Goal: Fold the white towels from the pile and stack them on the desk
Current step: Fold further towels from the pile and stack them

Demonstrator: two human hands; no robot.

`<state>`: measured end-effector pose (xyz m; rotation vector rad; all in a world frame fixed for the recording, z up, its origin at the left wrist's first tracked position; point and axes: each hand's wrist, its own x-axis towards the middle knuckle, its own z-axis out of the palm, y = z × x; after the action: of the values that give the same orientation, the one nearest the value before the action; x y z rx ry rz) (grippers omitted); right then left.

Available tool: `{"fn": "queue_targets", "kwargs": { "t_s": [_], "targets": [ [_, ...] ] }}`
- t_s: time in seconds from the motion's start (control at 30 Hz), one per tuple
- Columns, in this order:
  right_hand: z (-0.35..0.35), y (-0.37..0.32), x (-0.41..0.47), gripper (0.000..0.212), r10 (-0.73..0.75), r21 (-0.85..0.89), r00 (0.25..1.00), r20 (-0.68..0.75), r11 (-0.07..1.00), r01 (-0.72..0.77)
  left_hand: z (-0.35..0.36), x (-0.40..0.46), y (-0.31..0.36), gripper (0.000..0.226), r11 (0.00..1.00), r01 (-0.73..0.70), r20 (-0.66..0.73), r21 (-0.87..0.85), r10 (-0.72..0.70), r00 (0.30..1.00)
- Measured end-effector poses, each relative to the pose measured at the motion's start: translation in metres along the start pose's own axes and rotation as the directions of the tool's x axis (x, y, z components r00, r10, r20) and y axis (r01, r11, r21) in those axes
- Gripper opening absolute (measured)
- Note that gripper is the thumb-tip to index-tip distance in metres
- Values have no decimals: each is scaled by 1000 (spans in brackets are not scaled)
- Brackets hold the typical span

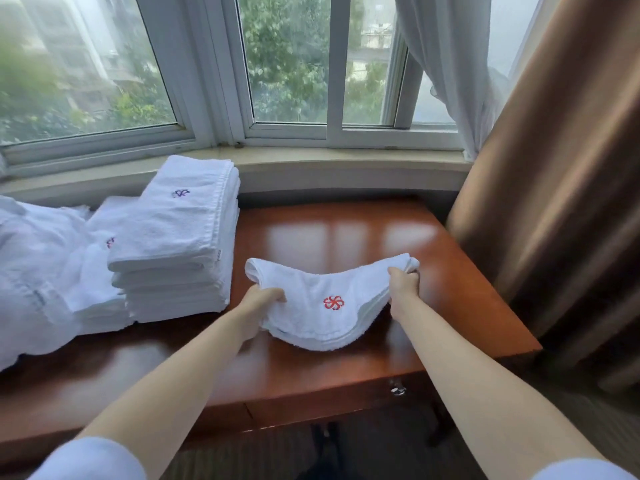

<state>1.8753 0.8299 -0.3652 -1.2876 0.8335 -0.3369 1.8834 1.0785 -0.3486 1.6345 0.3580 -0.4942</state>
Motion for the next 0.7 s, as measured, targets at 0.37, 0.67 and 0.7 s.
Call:
{"fn": "queue_targets", "kwargs": {
  "t_s": [0.37, 0.67, 0.7],
  "targets": [
    [61, -117, -82, 36, -206, 123, 947, 246, 976, 180, -32, -74, 130, 34, 955, -279, -157, -104, 261, 952],
    [160, -175, -151, 28, -342, 247, 797, 498, 937, 248, -114, -100, 175, 19, 813, -537, -353, -227, 445, 823],
    [172, -176, -157, 25, -342, 241, 774, 532, 938, 249, -124, -100, 177, 17, 810, -540, -377, -227, 438, 816]
  ]
}}
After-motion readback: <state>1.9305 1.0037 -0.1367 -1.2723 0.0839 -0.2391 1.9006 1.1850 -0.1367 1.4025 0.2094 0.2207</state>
